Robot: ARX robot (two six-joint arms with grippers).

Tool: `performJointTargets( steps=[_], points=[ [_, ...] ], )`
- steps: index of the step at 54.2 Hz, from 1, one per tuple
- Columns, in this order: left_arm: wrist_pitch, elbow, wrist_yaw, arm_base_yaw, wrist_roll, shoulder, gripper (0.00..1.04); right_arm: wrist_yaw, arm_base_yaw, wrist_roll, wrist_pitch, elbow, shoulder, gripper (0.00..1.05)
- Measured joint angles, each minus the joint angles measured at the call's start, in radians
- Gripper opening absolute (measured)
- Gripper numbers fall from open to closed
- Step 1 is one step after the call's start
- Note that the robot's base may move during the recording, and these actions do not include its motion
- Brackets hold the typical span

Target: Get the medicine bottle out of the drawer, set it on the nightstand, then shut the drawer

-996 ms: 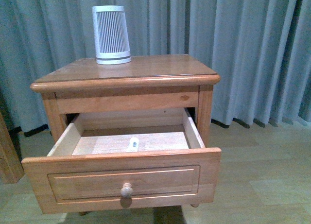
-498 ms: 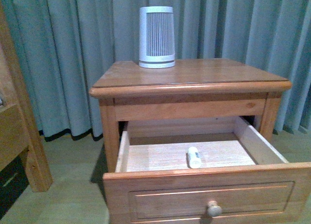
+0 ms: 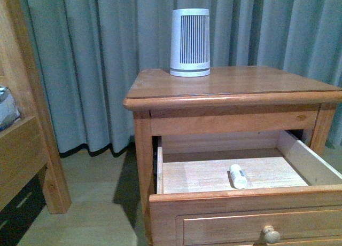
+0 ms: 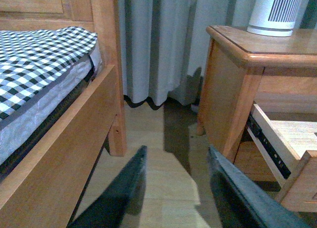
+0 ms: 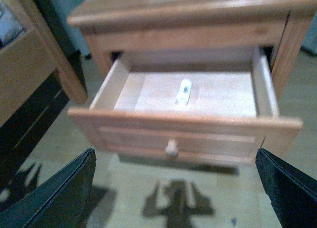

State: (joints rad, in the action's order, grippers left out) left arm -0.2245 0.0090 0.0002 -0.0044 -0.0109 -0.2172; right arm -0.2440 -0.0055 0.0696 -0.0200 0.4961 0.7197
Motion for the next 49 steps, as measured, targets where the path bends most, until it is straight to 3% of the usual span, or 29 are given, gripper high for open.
performJointTargets(
  steps=[17, 36, 49],
  points=[
    [0.000, 0.000, 0.000, 0.000, 0.001, 0.000, 0.99, 0.219, 0.149, -0.114, 0.092, 0.525, 0.741, 0.98],
    [0.000, 0.000, 0.000, 0.000, 0.001, 0.000, 0.98, 0.481, 0.254, -0.142, 0.200, 0.748, 1.317, 0.98],
    [0.000, 0.000, 0.000, 0.000, 0.001, 0.000, 0.98, 0.513, 0.241, -0.139, 0.208, 0.888, 1.543, 0.98]
  ],
)
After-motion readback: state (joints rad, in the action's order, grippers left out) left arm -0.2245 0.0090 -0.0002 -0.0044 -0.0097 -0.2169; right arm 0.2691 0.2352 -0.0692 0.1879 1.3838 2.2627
